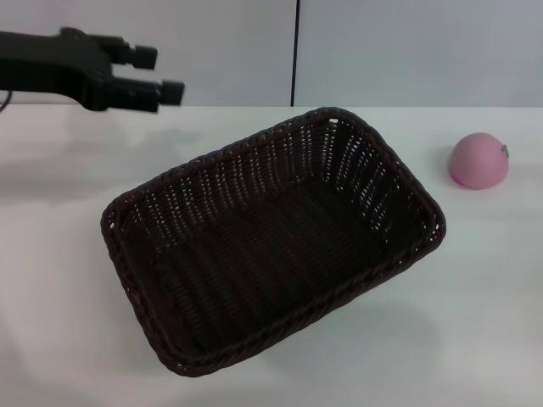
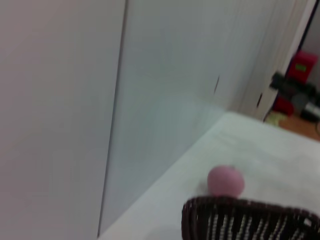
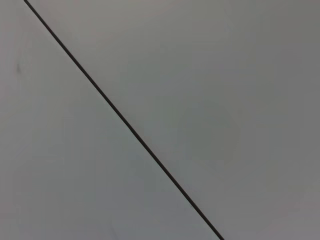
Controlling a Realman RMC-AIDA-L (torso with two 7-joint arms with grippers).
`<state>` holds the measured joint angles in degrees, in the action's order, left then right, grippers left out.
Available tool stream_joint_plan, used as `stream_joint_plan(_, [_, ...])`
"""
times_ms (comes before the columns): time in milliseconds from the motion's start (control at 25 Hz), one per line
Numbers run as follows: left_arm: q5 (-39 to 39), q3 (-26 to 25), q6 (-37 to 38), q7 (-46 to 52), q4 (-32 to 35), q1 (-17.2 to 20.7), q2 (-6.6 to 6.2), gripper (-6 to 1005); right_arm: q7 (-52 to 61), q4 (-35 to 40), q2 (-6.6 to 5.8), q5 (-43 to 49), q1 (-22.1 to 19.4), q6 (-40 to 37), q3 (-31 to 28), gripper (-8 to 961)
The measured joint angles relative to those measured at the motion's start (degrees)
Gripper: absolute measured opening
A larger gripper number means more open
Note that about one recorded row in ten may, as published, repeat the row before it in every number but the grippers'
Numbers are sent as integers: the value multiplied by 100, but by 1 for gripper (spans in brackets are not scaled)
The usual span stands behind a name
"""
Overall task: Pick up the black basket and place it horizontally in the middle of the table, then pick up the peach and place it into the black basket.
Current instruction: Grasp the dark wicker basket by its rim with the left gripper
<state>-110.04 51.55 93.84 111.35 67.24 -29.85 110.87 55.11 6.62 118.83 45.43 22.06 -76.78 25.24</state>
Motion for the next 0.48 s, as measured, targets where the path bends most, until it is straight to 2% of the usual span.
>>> stream_joint_plan(160, [-956,13,13,88,-12,-347,178,700,0,-3,5,-1,4,8,-20,512])
stream_joint_plan(200, [-956,13,13,88,-12,-347,178,715,0,-3,5,-1,4,8,-20,512])
stream_joint_plan(240, [-1308,35,15,91,-16,-450,251,731,0,-3,5,-3,11,11,-40,512])
stream_joint_plan(280, [-1308,35,15,91,-16,-450,251,747,0,-3,6,-5,22,27,-73,512])
stream_joint_plan(360, [-1890,47,28,121,-17,-613,406,778,0,-3,7,-8,47,135,-130,512])
stream_joint_plan(400, [-1890,47,28,121,-17,-613,406,794,0,-3,7,-8,47,135,-130,512])
stream_joint_plan(480, [-2226,51,30,195,-17,-710,499,809,0,-3,8,-9,59,226,-139,512])
